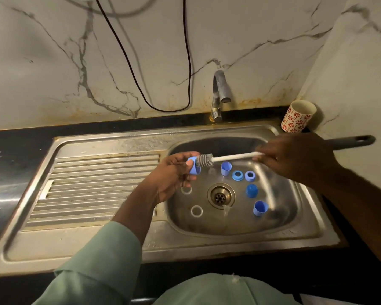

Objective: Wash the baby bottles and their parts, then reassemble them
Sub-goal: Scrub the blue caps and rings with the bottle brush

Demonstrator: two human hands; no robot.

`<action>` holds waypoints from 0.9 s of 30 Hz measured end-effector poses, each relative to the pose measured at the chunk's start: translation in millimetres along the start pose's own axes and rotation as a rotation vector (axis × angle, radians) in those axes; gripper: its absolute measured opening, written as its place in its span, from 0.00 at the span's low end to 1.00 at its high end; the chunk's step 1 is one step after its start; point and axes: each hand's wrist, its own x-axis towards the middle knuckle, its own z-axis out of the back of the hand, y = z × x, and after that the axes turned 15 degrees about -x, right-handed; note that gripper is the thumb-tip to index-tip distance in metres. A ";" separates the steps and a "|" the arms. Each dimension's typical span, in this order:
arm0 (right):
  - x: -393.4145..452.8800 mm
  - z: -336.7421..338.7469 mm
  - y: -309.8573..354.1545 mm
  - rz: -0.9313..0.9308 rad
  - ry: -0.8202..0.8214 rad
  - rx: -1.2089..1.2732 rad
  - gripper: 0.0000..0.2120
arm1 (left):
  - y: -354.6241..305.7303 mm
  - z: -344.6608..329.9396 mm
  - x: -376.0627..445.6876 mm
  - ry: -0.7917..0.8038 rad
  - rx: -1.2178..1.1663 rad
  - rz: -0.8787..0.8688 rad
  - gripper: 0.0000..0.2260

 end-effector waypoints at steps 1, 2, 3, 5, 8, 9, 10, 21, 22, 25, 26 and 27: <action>-0.7 5.3 -0.4 0.078 -0.002 -0.084 0.12 | -0.5 -3.1 -0.5 -0.023 -0.007 -0.002 0.10; -1.7 7.1 -1.1 0.148 0.071 -0.123 0.12 | 0.2 -5.5 -1.1 -0.045 -0.016 -0.013 0.10; -2.4 7.1 -3.2 0.168 0.203 -0.081 0.13 | 2.2 -8.1 -2.0 -0.068 -0.030 -0.032 0.10; 2.2 5.4 -12.0 0.117 0.445 0.033 0.13 | 8.9 -11.6 -4.5 -0.091 -0.088 -0.076 0.11; 7.5 1.7 -20.0 -0.076 0.364 0.230 0.15 | 23.3 -19.1 -6.7 -0.053 -0.058 -0.094 0.11; 4.5 -1.6 -20.9 -0.117 0.214 0.333 0.15 | 27.8 -21.4 -6.9 -0.062 -0.047 -0.105 0.11; 1.5 -2.9 -20.8 -0.122 0.089 0.393 0.15 | 30.5 -21.6 -7.3 -0.094 -0.075 -0.131 0.12; -11.7 -35.6 3.4 -0.066 0.197 0.401 0.15 | 22.0 -7.9 -4.4 -0.009 -0.230 -0.145 0.15; -8.7 -36.4 1.9 -0.048 0.198 0.336 0.15 | 22.0 -8.5 -3.9 -0.010 -0.216 -0.150 0.15; -2.6 -33.7 1.7 -0.078 0.234 0.272 0.14 | 19.8 -6.2 -1.5 0.025 -0.102 -0.216 0.13; -0.7 -31.1 3.3 -0.083 0.313 0.336 0.14 | 18.9 -5.0 -0.3 0.019 -0.042 -0.244 0.12; 2.6 -26.7 4.2 -0.071 0.416 0.420 0.15 | 18.8 -3.9 1.4 0.000 0.042 -0.266 0.12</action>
